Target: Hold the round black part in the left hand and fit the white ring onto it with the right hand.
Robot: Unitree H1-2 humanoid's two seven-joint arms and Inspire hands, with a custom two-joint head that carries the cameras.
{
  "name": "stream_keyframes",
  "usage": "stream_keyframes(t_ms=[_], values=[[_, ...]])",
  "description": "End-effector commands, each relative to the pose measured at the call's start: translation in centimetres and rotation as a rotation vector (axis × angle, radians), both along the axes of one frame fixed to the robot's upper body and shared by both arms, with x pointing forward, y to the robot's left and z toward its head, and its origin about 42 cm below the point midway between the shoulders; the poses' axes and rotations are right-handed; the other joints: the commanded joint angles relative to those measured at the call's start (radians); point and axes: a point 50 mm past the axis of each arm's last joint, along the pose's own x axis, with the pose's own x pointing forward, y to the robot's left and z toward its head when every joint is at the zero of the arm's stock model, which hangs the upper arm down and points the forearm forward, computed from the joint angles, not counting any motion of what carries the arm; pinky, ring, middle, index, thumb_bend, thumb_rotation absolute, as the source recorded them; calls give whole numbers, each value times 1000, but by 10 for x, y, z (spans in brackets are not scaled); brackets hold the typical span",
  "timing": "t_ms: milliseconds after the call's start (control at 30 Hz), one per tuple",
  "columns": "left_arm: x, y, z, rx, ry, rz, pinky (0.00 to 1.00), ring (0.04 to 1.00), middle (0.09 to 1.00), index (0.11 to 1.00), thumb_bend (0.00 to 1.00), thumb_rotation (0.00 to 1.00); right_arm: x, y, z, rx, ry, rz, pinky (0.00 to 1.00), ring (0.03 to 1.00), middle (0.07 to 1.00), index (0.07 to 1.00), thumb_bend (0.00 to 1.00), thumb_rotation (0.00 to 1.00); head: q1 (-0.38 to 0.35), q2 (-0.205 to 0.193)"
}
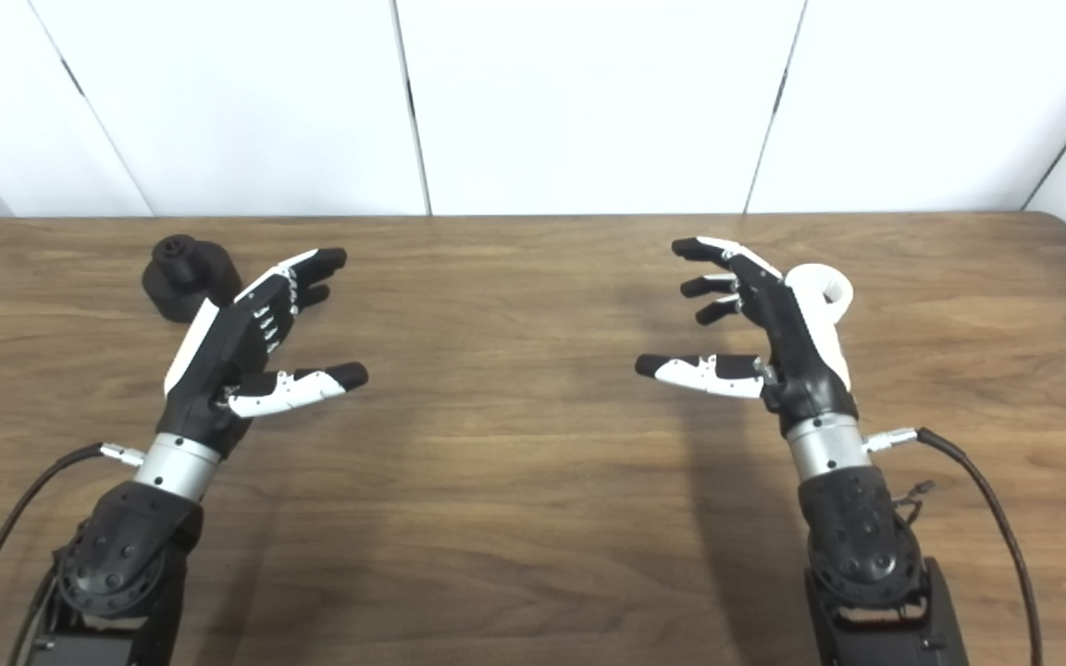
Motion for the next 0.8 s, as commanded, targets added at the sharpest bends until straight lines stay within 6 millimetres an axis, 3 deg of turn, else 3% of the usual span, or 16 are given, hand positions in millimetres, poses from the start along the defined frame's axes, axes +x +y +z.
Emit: stream_keyframes(t_ms=[0, 333, 533, 767], values=[[7, -2, 22, 9, -104, -12, 899, 927, 881, 821, 943, 226, 4, 2, 18, -8, -84, 26, 543, 678, 798, 753, 692, 62, 2, 1], [8, -3, 21, 14, -106, -7, 887, 920, 873, 813, 946, 241, 4, 1, 18, -7, -89, 27, 541, 678, 793, 750, 693, 52, 18, -2], [9, -16, 16, 13, -102, -10, 856, 911, 866, 799, 947, 259, 5, -11, 15, -27, -91, 23, 544, 679, 790, 753, 690, 51, 191, -23], [10, -32, 7, 7, -87, -17, 909, 923, 892, 797, 931, 257, 5, -24, 15, -28, -70, 13, 578, 698, 797, 760, 674, 4, 309, -54]])
